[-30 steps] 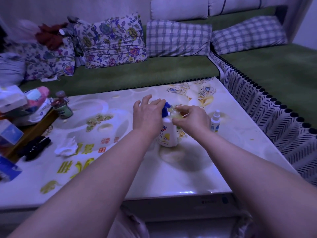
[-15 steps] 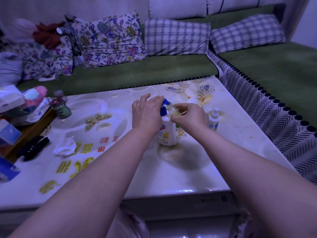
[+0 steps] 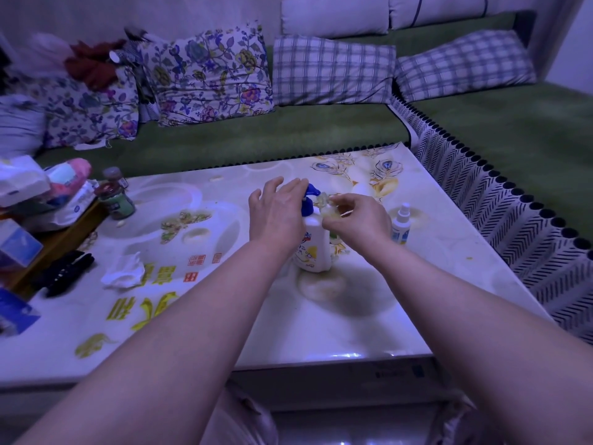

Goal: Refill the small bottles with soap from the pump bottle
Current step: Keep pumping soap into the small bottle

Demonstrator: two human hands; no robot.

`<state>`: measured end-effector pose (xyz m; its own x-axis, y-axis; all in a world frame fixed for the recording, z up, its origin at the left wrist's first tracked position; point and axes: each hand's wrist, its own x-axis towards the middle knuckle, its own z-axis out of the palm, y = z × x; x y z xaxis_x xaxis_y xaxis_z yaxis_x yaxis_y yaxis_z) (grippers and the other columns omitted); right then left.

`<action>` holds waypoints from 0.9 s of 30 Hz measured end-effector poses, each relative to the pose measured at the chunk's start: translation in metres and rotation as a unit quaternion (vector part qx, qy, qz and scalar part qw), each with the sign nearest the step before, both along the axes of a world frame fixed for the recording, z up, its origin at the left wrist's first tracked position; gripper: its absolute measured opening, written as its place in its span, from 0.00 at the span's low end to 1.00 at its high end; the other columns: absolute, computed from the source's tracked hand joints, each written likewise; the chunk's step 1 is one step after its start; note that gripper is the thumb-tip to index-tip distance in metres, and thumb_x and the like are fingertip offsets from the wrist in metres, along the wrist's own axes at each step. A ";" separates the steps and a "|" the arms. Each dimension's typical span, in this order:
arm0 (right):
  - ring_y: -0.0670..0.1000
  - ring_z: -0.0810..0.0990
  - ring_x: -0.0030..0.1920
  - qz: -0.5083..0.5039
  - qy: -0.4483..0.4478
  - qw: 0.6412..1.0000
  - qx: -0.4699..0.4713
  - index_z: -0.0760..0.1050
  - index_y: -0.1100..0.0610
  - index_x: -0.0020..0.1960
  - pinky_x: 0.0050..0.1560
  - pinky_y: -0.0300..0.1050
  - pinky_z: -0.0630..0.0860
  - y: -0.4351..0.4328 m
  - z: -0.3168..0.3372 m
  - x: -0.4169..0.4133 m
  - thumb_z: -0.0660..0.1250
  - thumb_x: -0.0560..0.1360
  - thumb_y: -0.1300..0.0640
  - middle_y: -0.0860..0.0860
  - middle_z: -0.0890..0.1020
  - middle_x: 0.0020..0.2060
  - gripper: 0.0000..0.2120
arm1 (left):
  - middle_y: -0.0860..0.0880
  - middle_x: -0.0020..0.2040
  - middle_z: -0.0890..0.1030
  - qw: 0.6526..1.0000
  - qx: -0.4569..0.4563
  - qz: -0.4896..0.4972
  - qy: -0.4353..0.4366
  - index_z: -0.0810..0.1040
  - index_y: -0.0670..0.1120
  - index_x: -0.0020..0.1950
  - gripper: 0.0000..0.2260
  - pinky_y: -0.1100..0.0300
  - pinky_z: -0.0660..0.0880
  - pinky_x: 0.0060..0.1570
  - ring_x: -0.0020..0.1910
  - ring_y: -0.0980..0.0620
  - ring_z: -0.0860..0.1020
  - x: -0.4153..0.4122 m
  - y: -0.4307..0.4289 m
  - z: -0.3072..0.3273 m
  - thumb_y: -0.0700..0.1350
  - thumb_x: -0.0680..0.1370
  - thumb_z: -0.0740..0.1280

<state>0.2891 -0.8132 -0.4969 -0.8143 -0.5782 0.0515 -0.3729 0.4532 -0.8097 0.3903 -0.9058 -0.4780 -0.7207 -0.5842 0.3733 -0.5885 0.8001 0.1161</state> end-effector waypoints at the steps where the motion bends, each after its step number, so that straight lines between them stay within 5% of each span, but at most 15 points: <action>1: 0.46 0.82 0.51 -0.001 -0.004 1.000 -0.003 0.80 0.44 0.53 0.58 0.51 0.76 0.001 0.000 0.000 0.72 0.63 0.51 0.41 0.84 0.48 0.18 | 0.55 0.69 0.71 1.000 0.001 0.001 -0.004 0.66 0.51 0.69 0.24 0.49 0.59 0.66 0.73 0.48 0.59 0.000 0.000 0.000 0.36 0.74 0.62; 7: 0.45 0.82 0.48 -0.005 -0.024 0.999 -0.045 0.79 0.44 0.52 0.56 0.50 0.78 0.004 0.001 -0.002 0.72 0.64 0.53 0.40 0.81 0.43 0.16 | 0.55 0.71 0.67 1.000 0.025 0.002 -0.009 0.63 0.51 0.71 0.27 0.50 0.60 0.64 0.73 0.48 0.59 0.001 0.003 0.001 0.37 0.74 0.64; 13: 0.45 0.82 0.46 0.027 -0.065 0.989 -0.126 0.76 0.45 0.49 0.52 0.53 0.81 0.008 0.000 -0.001 0.73 0.70 0.56 0.38 0.80 0.39 0.11 | 0.50 0.78 0.51 0.998 0.064 0.014 -0.008 0.50 0.53 0.77 0.38 0.52 0.62 0.65 0.74 0.47 0.57 0.007 0.011 0.008 0.34 0.72 0.63; 27: 0.49 0.80 0.49 0.088 -0.181 0.958 -0.204 0.78 0.54 0.55 0.38 0.38 0.73 0.028 -0.001 0.002 0.70 0.75 0.64 0.51 0.82 0.53 0.11 | 0.51 0.78 0.52 0.997 0.069 0.034 -0.003 0.53 0.49 0.77 0.35 0.51 0.58 0.69 0.76 0.49 0.53 0.018 0.023 0.016 0.35 0.74 0.64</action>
